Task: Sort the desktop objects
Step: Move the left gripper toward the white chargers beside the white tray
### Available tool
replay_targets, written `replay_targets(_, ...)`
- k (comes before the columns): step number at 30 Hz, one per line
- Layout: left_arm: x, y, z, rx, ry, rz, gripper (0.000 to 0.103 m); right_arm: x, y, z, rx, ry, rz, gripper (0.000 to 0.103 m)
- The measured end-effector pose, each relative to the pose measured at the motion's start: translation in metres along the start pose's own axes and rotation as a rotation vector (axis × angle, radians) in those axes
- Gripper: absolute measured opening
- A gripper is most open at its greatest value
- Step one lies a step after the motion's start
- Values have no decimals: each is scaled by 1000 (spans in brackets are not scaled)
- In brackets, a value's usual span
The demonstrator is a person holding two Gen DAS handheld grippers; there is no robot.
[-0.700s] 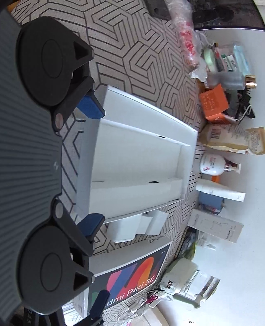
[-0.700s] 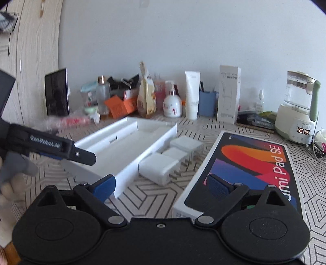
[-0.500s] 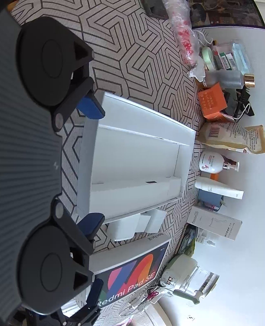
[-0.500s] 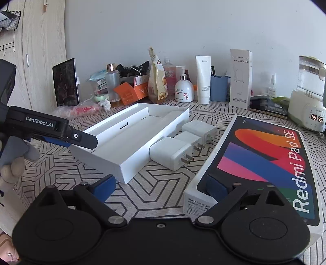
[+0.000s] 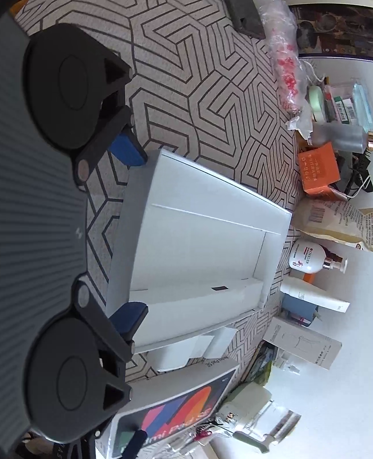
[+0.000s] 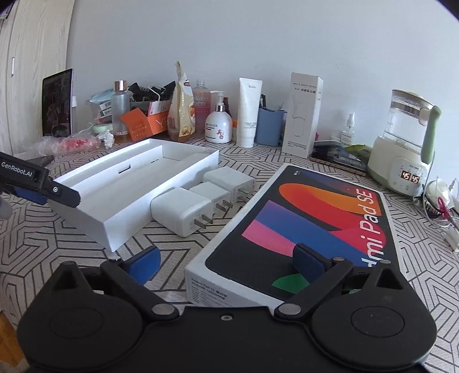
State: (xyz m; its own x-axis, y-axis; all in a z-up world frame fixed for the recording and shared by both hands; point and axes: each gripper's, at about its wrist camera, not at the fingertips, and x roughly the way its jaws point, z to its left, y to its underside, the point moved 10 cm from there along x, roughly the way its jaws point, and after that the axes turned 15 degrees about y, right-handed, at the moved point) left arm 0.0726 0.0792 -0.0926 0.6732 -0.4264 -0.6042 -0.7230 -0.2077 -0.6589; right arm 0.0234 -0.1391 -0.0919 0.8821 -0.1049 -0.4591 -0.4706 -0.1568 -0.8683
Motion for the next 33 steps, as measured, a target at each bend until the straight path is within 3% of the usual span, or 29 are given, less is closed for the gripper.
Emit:
replay_targets(14, 5, 4, 9, -71, 79, 7, 103, 11, -2, -5, -3, 10, -16, 103)
replay_targets(25, -1, 2, 16, -143, 124, -54, 103, 13, -3, -5, -12, 15, -19, 103)
replay_targets(31, -5, 1, 20, -181, 148, -88, 103, 2, -12, 5, -32, -67, -35, 101)
replay_targets(33, -9, -3, 15, -125, 104, -99, 103, -3, -18, 8, -46, -90, -54, 101)
